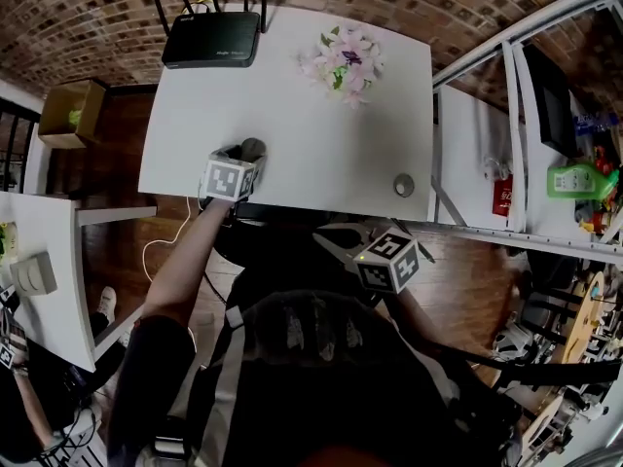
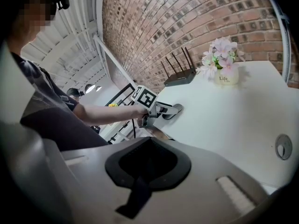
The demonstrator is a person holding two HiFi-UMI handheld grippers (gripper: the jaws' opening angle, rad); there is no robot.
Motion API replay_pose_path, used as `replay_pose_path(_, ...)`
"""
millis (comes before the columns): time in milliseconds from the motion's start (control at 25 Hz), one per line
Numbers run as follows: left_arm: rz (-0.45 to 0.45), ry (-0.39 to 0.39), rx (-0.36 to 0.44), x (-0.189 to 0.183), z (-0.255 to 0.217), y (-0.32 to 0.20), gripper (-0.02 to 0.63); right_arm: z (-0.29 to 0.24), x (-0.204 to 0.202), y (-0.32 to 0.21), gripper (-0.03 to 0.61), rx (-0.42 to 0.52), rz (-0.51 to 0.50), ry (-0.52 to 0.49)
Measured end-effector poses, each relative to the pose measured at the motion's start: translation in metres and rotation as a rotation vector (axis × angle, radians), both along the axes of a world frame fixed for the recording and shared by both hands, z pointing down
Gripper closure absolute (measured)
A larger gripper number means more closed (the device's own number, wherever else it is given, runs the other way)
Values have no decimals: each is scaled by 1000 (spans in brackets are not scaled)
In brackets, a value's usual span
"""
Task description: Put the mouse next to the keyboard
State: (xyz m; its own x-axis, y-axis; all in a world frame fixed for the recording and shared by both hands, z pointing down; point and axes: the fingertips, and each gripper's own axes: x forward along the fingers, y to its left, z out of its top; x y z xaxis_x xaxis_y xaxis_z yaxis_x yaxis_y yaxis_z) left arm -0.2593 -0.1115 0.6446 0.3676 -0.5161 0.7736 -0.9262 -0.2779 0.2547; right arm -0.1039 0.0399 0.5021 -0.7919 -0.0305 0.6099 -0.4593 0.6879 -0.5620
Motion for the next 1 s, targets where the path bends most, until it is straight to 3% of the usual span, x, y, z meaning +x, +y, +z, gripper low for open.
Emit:
replay_pose_path(600,-54,10,2,-44,-1,7,342,-3,-8,-3,574,-3,8,27)
replay_pose_path(1000,-140,3,-11,-95,0,24,342,-2,-22,-5,574,-8,-28,20)
